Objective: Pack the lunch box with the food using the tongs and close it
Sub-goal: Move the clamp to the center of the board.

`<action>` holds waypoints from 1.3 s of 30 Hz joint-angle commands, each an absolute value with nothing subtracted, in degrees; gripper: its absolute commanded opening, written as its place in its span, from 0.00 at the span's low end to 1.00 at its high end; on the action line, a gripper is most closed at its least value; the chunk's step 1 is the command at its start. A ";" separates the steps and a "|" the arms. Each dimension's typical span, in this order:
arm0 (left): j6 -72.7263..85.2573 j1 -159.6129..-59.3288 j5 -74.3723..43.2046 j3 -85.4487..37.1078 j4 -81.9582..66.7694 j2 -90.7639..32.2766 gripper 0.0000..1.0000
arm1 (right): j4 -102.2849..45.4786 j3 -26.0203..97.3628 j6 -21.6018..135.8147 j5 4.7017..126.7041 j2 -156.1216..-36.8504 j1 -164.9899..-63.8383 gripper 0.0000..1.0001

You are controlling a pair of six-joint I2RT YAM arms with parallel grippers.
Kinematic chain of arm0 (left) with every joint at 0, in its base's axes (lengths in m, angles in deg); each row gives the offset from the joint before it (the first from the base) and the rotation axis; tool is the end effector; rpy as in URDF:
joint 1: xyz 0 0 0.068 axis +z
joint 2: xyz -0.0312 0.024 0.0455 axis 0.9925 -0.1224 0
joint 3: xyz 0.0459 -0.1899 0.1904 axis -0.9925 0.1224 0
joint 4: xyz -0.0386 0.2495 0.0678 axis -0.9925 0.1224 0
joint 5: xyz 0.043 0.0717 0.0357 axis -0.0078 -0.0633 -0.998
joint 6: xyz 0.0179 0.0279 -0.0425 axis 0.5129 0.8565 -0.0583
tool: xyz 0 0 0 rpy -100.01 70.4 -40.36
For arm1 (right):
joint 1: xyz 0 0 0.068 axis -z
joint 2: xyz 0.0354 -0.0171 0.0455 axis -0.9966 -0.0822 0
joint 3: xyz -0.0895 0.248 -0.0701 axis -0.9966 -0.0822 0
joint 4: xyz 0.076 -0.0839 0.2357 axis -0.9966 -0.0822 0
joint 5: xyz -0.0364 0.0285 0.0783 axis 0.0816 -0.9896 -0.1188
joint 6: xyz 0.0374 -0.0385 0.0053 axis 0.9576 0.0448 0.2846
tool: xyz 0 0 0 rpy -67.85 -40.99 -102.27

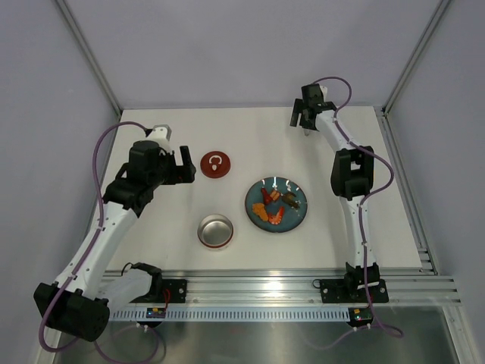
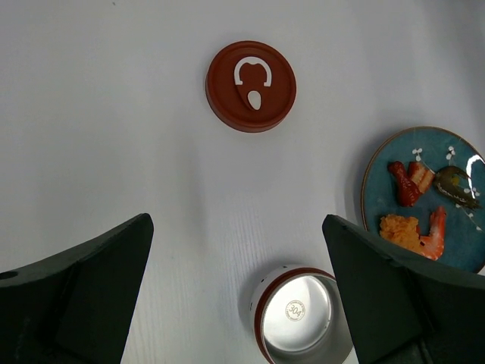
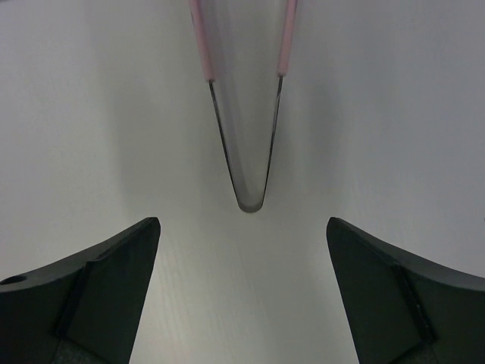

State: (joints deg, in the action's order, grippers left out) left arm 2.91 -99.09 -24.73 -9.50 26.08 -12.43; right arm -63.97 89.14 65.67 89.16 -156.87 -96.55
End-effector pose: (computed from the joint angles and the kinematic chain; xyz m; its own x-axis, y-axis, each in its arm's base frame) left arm 0.2122 -0.0607 0.3350 -0.5693 -0.1037 -0.8155 0.1226 0.9702 -0.2089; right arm 0.5416 0.0980 0.2030 -0.7114 0.1184 -0.6928 0.1843 0.9826 -0.0213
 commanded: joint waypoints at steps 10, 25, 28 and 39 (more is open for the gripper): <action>3.87 -99.41 -27.36 -11.33 24.39 -13.69 0.99 | -66.92 107.78 63.30 88.64 -169.21 -94.96 0.91; 3.96 -99.32 -28.06 -11.42 24.57 -14.04 0.99 | -65.87 108.13 63.65 87.14 -172.46 -94.78 0.65; 3.96 -99.32 -28.06 -11.50 24.83 -14.04 0.99 | -65.60 107.87 63.65 86.97 -172.29 -94.78 0.54; 3.26 -99.32 -27.98 -11.41 25.36 -12.90 0.99 | -60.60 92.86 64.88 85.12 -161.86 -94.87 0.21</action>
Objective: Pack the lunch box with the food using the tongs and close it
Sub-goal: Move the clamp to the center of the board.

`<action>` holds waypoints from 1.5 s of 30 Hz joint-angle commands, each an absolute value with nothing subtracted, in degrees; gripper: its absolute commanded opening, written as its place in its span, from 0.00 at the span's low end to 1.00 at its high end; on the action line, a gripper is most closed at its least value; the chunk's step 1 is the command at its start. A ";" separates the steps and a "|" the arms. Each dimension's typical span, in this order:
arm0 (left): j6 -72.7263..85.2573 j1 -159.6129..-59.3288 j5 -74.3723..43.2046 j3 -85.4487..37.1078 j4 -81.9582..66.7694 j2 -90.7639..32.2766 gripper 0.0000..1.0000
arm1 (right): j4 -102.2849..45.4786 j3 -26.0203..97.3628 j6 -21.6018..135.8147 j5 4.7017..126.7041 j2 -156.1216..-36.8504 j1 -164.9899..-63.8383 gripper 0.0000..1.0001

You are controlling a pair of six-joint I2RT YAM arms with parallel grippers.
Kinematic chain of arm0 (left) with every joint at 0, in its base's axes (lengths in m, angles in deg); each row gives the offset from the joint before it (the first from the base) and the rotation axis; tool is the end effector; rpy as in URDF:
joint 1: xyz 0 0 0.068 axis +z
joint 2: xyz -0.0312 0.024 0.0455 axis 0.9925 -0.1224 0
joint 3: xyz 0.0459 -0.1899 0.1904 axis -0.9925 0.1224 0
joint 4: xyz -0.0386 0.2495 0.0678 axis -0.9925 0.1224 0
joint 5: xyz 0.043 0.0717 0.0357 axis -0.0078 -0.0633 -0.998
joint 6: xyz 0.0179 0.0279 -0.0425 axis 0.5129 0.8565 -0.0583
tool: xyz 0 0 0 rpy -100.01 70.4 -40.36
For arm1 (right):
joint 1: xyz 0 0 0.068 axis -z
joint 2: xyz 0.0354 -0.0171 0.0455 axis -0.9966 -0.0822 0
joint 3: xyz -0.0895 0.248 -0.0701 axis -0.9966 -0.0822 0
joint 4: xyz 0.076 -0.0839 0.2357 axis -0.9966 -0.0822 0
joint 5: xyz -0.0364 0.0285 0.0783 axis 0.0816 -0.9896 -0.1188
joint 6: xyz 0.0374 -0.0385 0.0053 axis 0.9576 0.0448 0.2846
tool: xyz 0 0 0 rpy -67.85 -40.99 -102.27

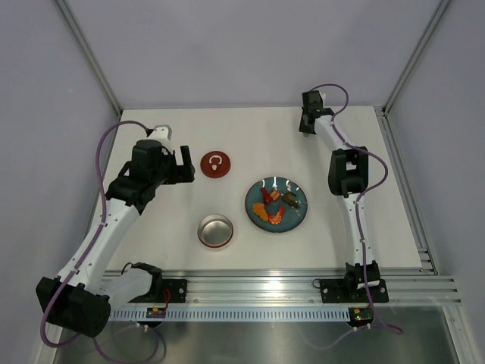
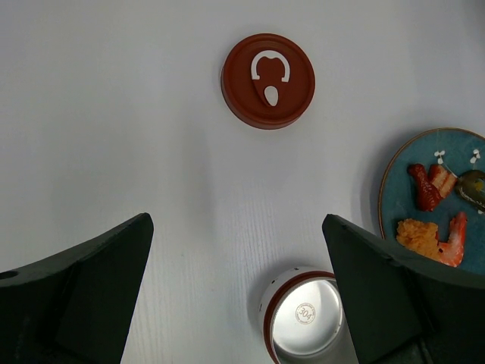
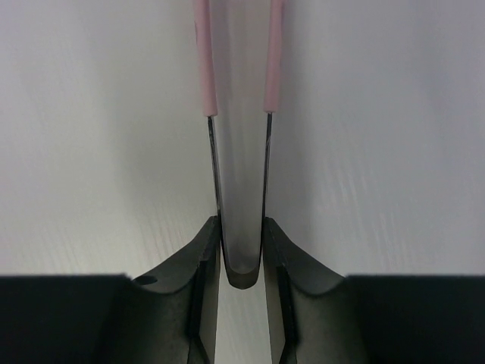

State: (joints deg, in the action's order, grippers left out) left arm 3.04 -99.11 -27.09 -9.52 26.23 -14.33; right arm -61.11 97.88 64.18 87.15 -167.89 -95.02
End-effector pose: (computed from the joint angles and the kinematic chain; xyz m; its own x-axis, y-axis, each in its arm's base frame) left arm 0.2193 -0.0613 0.3281 -0.5881 -0.0954 -0.8031 0.0854 0.9801 -0.1789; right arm 0.5721 0.0895 0.1509 -0.7120 0.1143 -0.6928 0.1692 0.9855 -0.0112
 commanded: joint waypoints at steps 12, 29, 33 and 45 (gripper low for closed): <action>2.55 -99.41 -26.31 -9.75 25.89 -10.18 0.99 | -52.24 46.02 61.38 82.32 -132.58 -94.87 0.17; 1.50 -99.76 -21.47 -7.90 25.10 -6.75 0.99 | -57.08 18.93 66.55 83.98 -111.40 -94.78 0.39; 1.41 -99.93 -21.30 -7.72 25.36 -6.05 0.99 | -55.24 17.43 67.51 83.45 -108.75 -94.78 0.76; 1.50 -99.93 -21.56 -8.08 26.15 -4.64 0.99 | -46.70 15.49 69.99 86.27 -108.39 -94.78 0.92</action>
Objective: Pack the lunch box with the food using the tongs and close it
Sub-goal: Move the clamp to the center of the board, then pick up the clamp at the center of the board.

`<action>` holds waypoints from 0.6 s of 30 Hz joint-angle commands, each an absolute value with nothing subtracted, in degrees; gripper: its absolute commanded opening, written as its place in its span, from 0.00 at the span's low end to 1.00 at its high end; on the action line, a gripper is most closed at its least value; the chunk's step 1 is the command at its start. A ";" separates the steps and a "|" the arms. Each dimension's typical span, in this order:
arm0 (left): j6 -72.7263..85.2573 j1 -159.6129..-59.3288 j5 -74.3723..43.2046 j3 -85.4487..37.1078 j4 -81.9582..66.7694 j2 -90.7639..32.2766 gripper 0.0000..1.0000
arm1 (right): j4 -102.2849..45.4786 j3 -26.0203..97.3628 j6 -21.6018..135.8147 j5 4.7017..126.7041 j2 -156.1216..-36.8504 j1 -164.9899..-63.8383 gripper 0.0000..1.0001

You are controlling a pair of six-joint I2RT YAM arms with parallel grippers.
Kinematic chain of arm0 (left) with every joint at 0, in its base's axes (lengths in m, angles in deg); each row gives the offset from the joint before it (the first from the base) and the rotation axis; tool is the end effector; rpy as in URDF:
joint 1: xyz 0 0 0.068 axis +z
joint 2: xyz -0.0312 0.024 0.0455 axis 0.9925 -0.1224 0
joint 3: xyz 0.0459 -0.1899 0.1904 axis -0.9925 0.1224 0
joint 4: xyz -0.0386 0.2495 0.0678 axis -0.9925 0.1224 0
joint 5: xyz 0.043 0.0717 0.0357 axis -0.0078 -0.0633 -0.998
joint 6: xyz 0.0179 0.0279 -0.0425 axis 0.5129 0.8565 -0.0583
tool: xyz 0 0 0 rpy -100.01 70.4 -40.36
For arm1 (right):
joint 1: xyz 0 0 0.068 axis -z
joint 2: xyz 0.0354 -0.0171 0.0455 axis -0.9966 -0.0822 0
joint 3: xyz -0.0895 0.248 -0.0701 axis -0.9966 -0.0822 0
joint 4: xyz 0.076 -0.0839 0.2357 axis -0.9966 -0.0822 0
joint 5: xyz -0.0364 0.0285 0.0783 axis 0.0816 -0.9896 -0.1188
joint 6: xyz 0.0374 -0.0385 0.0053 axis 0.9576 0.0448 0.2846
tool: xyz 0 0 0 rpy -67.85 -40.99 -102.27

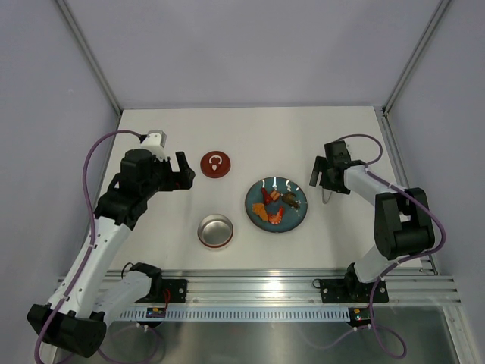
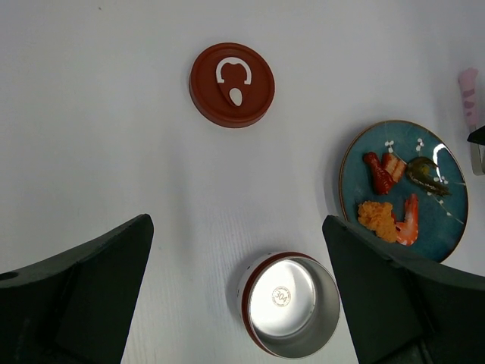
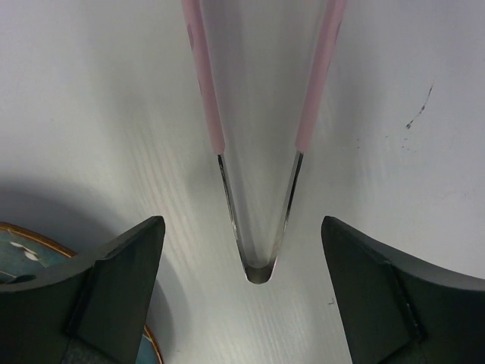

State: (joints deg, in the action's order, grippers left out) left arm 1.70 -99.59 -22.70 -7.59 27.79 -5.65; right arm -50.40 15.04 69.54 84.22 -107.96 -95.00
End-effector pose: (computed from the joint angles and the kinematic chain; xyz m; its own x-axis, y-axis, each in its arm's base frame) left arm 0.1843 -0.0557 0.3430 -0.5375 -0.1297 -0.8333 0.1595 0.9546 -0.2514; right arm 0.3134 0.0468 0.1809 -0.8311 0.1861 -0.5240 0.2127 0.9771 0.0096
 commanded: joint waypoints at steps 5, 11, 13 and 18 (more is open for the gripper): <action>1.59 -99.85 -22.00 -8.25 26.41 -4.46 0.99 | -48.98 18.83 70.42 87.67 -112.78 -94.78 0.91; 1.67 -99.93 -21.91 -8.43 26.32 -4.90 0.99 | -49.78 20.68 71.12 87.58 -114.63 -94.78 0.85; 1.85 -99.93 -22.00 -8.43 26.15 -4.99 0.99 | -49.78 21.47 71.03 87.58 -115.07 -94.69 0.82; 2.20 -99.93 -22.35 -8.60 26.15 -5.16 0.99 | -51.01 24.10 71.12 87.58 -117.71 -94.34 0.80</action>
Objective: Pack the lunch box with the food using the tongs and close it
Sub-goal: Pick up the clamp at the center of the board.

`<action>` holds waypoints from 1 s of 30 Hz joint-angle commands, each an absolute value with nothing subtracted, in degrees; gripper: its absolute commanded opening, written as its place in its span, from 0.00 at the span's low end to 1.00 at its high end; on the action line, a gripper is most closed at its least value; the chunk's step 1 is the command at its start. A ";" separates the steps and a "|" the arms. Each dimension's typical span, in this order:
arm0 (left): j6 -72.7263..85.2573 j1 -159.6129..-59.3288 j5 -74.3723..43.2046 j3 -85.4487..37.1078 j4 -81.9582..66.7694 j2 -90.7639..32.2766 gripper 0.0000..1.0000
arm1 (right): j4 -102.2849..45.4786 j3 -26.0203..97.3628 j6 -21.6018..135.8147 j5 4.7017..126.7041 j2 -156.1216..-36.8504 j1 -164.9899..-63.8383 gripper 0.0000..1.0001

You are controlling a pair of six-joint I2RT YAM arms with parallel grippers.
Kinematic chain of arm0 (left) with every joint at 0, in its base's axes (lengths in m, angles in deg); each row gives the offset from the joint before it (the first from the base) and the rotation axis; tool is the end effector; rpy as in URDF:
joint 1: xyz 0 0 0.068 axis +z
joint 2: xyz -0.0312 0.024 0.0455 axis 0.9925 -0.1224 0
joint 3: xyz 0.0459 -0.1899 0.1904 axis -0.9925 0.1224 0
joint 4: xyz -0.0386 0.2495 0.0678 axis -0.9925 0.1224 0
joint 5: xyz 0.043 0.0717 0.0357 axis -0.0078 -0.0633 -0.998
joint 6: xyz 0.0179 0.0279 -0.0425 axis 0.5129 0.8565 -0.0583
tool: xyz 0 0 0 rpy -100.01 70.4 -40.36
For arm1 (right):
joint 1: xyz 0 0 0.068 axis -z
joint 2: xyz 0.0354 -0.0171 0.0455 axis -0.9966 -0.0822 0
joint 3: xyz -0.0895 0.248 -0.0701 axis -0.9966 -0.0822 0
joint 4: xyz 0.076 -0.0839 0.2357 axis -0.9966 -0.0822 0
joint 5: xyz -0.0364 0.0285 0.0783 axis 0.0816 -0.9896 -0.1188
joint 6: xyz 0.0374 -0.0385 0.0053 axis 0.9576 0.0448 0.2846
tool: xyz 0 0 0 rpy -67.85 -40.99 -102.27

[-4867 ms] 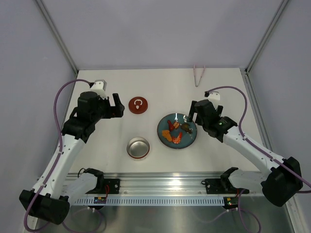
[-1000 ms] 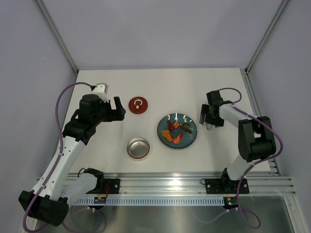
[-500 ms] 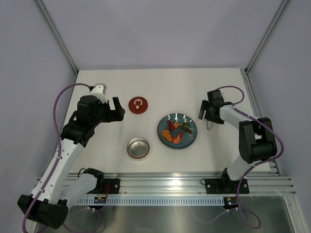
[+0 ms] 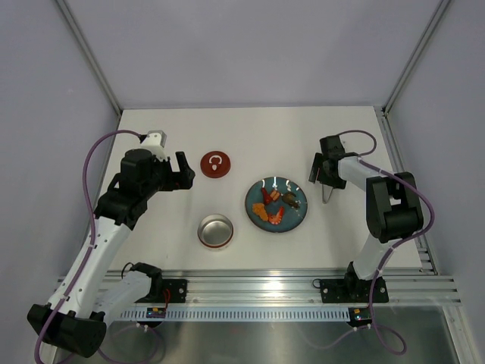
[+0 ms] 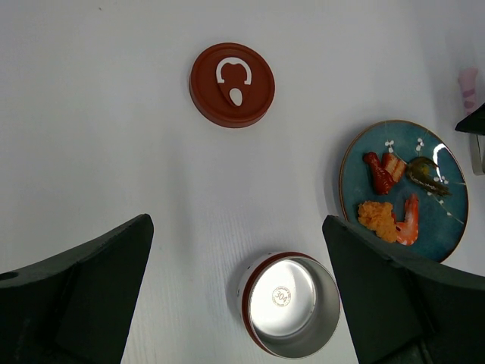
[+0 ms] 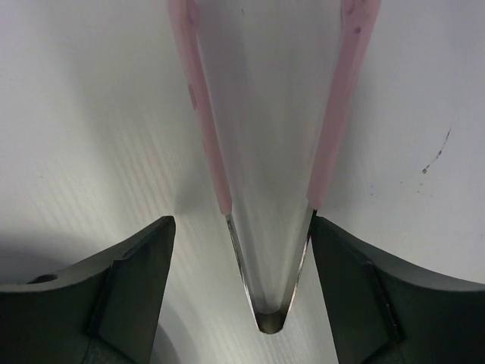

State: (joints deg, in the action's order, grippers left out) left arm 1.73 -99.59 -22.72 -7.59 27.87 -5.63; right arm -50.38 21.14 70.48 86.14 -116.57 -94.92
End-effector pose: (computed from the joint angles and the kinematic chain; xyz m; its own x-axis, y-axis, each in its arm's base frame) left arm 0.1842 -0.0556 0.3429 -0.5381 -0.1290 -0.8329 0.1592 0.9549 -0.2507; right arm 0.3436 0.0503 0.1641 -0.8434 0.1981 -0.4994 0.2432 0.9696 -0.0260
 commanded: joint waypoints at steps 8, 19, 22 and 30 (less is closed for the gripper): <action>2.55 -99.93 -22.61 -8.43 26.24 -5.08 0.99 | -52.59 25.78 71.39 87.05 -120.08 -93.29 0.79; 2.38 -99.93 -22.26 -8.16 25.97 -5.25 0.99 | -53.12 25.69 71.39 84.69 -120.87 -92.23 0.79; 2.46 -99.93 -22.44 -8.25 26.15 -5.08 0.99 | -53.38 25.96 71.21 84.51 -121.22 -92.23 0.75; 2.29 -99.93 -22.53 -8.25 26.15 -4.90 0.99 | -53.47 25.52 71.21 83.45 -121.23 -92.23 0.69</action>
State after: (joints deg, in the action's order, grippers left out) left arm 1.77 -99.59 -22.74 -7.59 27.87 -5.63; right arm -52.39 24.96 71.09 84.35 -120.68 -92.51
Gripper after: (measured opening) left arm 0.987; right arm 0.698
